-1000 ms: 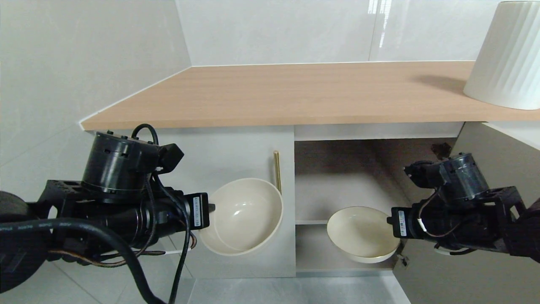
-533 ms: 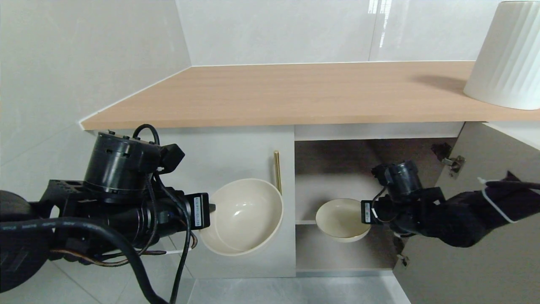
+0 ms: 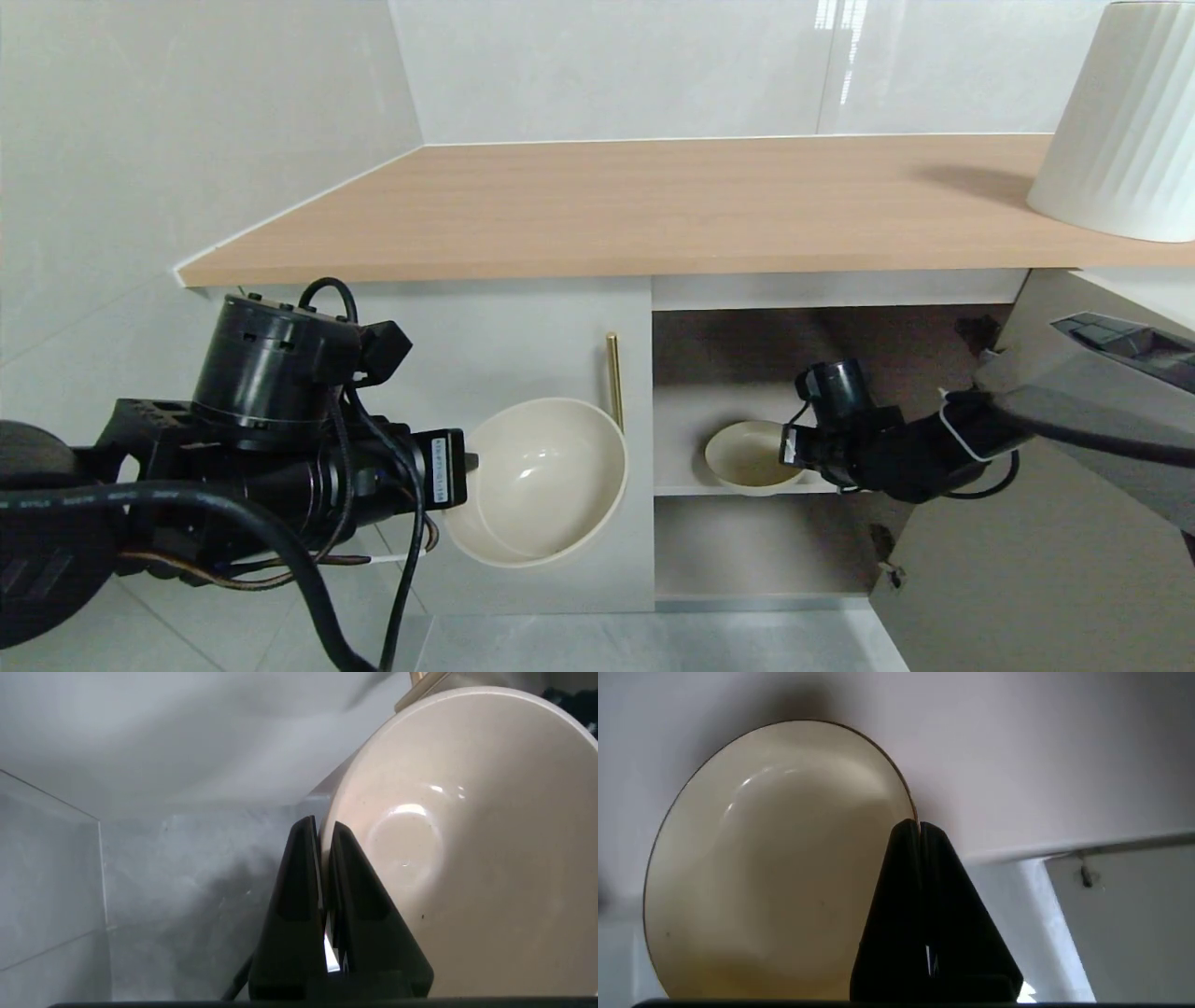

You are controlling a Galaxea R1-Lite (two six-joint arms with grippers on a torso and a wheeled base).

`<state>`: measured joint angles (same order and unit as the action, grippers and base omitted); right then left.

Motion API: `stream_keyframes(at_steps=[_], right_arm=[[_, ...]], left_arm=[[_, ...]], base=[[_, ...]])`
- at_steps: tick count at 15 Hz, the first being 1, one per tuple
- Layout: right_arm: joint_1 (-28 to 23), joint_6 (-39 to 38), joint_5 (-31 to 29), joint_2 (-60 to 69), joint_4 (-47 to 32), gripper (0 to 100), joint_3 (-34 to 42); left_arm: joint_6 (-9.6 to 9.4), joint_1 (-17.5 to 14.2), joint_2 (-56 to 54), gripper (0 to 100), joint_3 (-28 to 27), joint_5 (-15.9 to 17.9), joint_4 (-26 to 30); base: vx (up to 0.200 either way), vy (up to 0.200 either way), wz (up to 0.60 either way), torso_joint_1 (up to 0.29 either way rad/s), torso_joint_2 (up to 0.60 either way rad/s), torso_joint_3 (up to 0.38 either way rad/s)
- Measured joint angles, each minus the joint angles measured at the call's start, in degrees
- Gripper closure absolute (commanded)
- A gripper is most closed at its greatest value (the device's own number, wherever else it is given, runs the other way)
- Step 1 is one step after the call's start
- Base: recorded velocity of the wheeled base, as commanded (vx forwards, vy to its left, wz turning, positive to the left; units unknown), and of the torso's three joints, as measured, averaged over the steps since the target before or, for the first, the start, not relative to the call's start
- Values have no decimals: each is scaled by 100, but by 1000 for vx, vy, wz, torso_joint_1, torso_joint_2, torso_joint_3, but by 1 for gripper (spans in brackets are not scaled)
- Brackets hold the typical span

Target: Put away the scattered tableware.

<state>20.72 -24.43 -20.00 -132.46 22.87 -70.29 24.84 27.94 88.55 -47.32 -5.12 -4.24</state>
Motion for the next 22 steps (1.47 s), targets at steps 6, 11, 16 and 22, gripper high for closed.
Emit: stream_keyframes(at_steps=[6,11,16,22], right_arm=[[-188,-12,-677,-631,22,100,-636],[-240,-39,-725,-852,52,100,-920],[-279,-146,-728,-887,55,0,-1000],[-226,-230,-386,-360,-21,0,-600]], left_arm=[[0,26,94,100,-5,-5,-2],[0,48,116,100,9,-2,-134],[0,48,124,100,13,-5,-141],[-134,152,235,100,-27,-7,-325]], base=[[0,0,0,0,0,0],[0,0,0,0,0,0],[0,0,0,0,0,0],[0,0,0,0,0,0]])
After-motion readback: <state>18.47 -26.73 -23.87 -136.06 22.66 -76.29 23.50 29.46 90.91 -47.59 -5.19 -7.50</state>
